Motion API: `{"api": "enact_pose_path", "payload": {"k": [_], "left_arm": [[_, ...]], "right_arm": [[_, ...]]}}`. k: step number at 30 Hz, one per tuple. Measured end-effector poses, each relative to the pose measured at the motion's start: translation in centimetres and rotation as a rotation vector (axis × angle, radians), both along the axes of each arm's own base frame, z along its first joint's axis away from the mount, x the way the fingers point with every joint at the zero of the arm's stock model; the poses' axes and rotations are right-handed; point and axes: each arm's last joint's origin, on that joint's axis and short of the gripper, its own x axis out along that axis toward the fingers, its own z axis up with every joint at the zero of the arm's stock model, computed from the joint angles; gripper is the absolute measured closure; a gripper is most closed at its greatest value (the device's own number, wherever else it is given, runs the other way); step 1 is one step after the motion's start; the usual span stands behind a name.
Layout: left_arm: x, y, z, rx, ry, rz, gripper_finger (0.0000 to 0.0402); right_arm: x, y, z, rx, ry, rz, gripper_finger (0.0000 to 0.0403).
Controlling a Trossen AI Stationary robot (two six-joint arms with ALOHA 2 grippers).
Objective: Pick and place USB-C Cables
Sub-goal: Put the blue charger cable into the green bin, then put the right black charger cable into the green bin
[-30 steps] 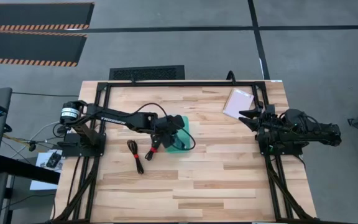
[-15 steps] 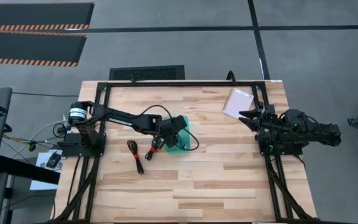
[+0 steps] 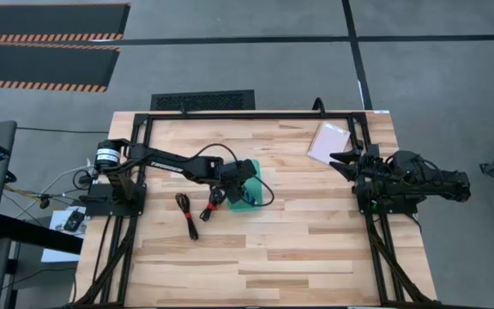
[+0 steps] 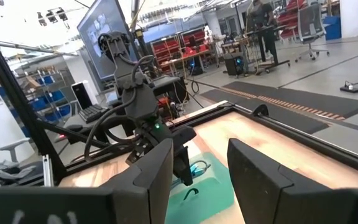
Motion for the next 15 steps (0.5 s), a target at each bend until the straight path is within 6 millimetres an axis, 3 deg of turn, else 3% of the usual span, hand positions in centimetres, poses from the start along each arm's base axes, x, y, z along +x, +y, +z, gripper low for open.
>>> {"api": "enact_pose_path", "payload": {"k": [15], "left_arm": [[0.17,0.11,0.26,0.067,-0.032,0.07,0.0273]], "right_arm": [[0.0,0.0,0.0,0.002,-0.001,0.0,0.0225]]}}
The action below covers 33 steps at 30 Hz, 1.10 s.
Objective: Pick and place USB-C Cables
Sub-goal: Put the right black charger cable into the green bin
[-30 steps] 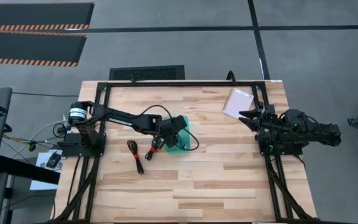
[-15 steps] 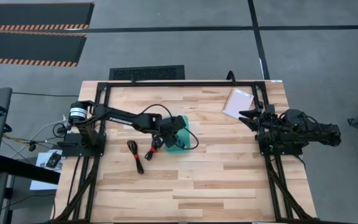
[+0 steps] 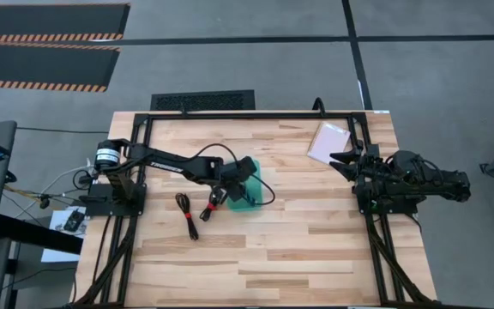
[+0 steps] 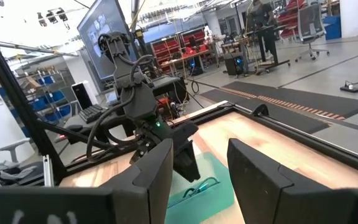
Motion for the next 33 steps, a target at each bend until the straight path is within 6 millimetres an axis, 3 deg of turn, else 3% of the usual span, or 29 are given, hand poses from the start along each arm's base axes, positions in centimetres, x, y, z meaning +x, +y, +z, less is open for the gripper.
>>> {"api": "enact_pose_path", "payload": {"k": [8,14,19,24,28,33], "left_arm": [[1.2,0.2,3.0,-0.01,-0.059,0.145,0.0225],[1.6,0.2,7.0,-0.081,-0.026,0.244,0.0212],[0.7,0.1,10.3,-0.149,0.028,0.332,0.0212],[-2.6,-0.2,14.2,-0.334,0.046,0.416,0.0212],[-6.6,-0.4,17.0,-0.523,0.017,0.548,0.0212],[-11.9,-1.4,17.9,-0.709,-0.039,0.664,0.0212]], "right_arm": [[0.0,0.0,0.0,0.013,-0.003,0.001,0.0225],[0.0,0.0,0.0,0.017,-0.004,0.002,0.0223],[0.0,0.0,0.0,0.017,-0.003,0.002,0.0225],[0.0,0.0,-0.1,0.024,0.001,0.002,0.0222],[0.0,0.0,-0.1,0.025,0.001,0.002,0.0221],[0.0,0.0,-0.3,0.031,0.019,0.002,0.0223]]}}
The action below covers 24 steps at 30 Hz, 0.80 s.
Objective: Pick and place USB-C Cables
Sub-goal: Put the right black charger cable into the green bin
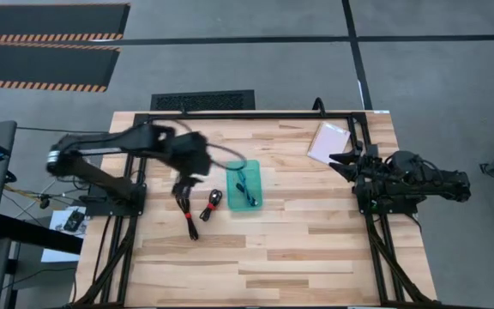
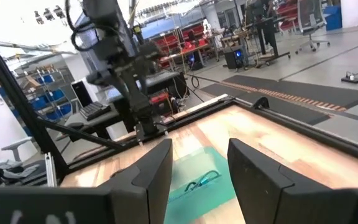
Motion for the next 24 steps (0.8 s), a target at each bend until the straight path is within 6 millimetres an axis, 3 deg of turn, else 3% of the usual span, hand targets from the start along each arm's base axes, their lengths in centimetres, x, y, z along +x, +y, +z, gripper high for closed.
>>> {"api": "enact_pose_path", "payload": {"k": [4,8,12,18,21,24], "left_arm": [[-3.7,-1.1,-1.6,-0.079,-0.071,0.112,0.0212],[-5.8,-2.2,-4.7,-0.196,-0.203,0.226,0.0213],[-6.8,-3.0,-8.5,-0.3,-0.288,0.339,0.0213],[-7.7,-4.2,-14.3,-0.367,-0.276,0.467,0.0213],[-7.9,-4.7,-15.9,-0.366,-0.289,0.507,0.0213],[-8.0,-5.3,-16.3,-0.343,-0.314,0.516,0.0213]], "right_arm": [[0.0,0.0,-0.1,0.017,0.006,0.002,0.0224],[0.0,0.0,-0.3,0.042,0.025,0.002,0.0222],[0.0,0.0,-0.6,0.07,0.048,-0.004,0.0221],[0.0,-0.1,-0.8,0.11,0.056,-0.025,0.0223],[0.0,-0.1,-0.8,0.132,0.049,-0.05,0.0223],[0.1,-0.3,-1.0,0.172,0.062,-0.102,0.0223]]}}
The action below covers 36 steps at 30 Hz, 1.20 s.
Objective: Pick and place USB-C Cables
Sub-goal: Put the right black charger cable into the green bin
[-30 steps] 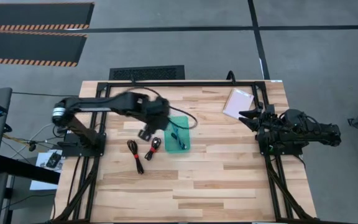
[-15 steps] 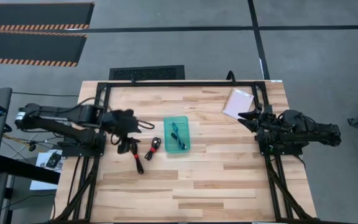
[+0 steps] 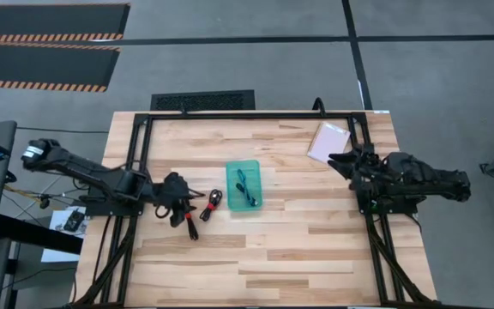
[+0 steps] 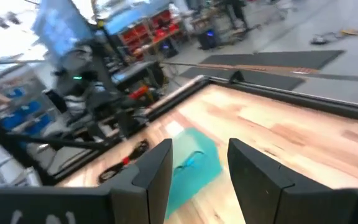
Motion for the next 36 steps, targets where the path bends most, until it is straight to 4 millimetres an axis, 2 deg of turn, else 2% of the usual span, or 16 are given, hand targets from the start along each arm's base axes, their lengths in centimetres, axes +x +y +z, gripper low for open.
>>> {"api": "enact_pose_path", "payload": {"k": [8,14,21,26,33,36], "left_arm": [[0.0,-0.8,1.2,0.076,-0.052,0.004,0.0212],[0.3,-0.9,2.6,0.073,-0.059,-0.007,0.0212],[-0.1,-0.8,4.3,0.102,0.006,-0.015,0.0212],[-0.3,-0.7,4.8,0.12,0.039,-0.012,0.0212],[-0.4,-0.6,4.9,0.138,0.05,-0.028,0.0212],[-0.5,-0.6,4.9,0.13,0.048,-0.034,0.0212]], "right_arm": [[2.5,0.0,-0.3,0.062,0.077,-0.008,0.0223],[6.0,0.3,-0.6,0.075,0.1,0.044,0.0223],[10.5,1.5,-0.9,0.055,0.102,0.128,0.0223],[15.0,2.8,0.8,-0.029,0.193,0.189,0.0223],[22.4,4.5,4.0,-0.26,0.259,0.328,0.0223],[25.4,5.0,4.5,-0.346,0.296,0.393,0.0223]]}}
